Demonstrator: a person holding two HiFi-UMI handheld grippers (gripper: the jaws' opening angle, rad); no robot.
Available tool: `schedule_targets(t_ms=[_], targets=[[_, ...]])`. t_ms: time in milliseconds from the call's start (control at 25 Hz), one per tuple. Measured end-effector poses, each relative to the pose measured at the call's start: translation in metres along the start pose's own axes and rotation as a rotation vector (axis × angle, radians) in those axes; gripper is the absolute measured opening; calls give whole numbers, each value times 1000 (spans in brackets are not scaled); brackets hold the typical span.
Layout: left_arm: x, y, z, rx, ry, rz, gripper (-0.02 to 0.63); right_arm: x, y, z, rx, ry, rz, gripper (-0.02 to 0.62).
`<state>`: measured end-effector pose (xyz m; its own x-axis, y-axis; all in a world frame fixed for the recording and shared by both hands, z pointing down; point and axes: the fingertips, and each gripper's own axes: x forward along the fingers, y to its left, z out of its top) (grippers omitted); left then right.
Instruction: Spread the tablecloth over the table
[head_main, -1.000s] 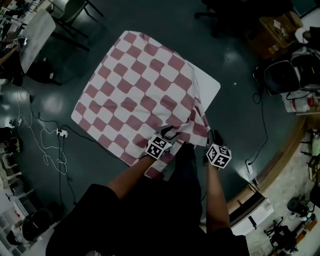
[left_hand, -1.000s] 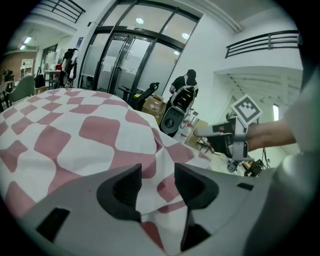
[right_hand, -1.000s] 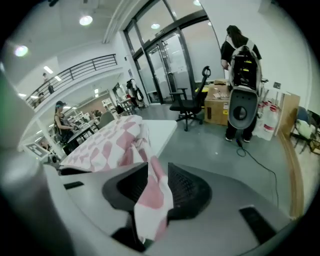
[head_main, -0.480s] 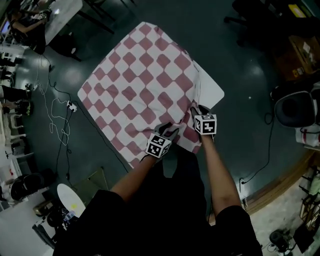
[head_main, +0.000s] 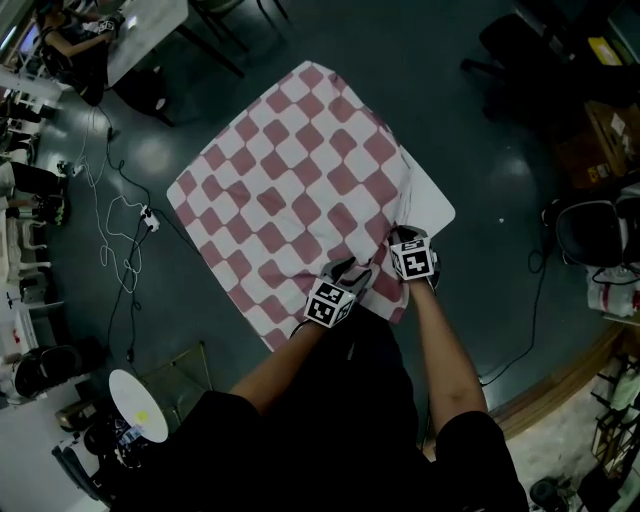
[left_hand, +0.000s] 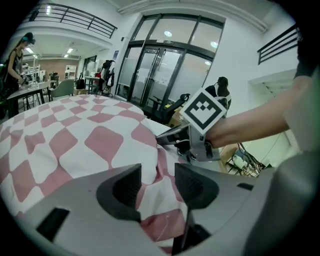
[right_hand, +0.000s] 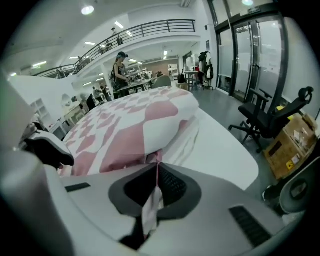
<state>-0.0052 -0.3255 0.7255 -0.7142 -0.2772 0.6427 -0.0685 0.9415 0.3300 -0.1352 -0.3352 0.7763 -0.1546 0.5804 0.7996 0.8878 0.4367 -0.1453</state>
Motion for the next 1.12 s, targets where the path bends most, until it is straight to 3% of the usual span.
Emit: schedule_targets(t_ms=[160, 320, 480, 600, 640, 680, 720, 880, 1000, 1120], targets=[[-1, 9, 3, 1, -4, -58, 203, -46, -21, -7, 184, -72, -121, 17], [4, 10, 8, 37, 1, -108, 204, -106, -38, -62, 449, -141, -239, 17], [7, 10, 12, 38, 10, -114, 204, -124, -31, -116, 568, -153, -233, 18], [18, 11, 16, 51, 21, -109, 204, -116, -31, -125, 534, -114, -204, 28], [23, 13, 17, 50, 22, -102, 204, -115, -36, -120, 520, -119, -209, 63], [26, 13, 18, 45, 22, -95, 204, -117, -43, -109, 501, -142, -213, 140], [29, 13, 20, 39, 20, -89, 204, -120, -50, -93, 472, -179, -208, 171], [46, 9, 33, 44, 32, -67, 204, -107, -72, -9, 267, -286, -90, 172], [59, 9, 41, 43, 56, -43, 204, -64, -86, 18, 152, -200, 6, 199], [70, 9, 51, 30, 62, -21, 204, -26, -94, 20, 118, -87, 112, 219]])
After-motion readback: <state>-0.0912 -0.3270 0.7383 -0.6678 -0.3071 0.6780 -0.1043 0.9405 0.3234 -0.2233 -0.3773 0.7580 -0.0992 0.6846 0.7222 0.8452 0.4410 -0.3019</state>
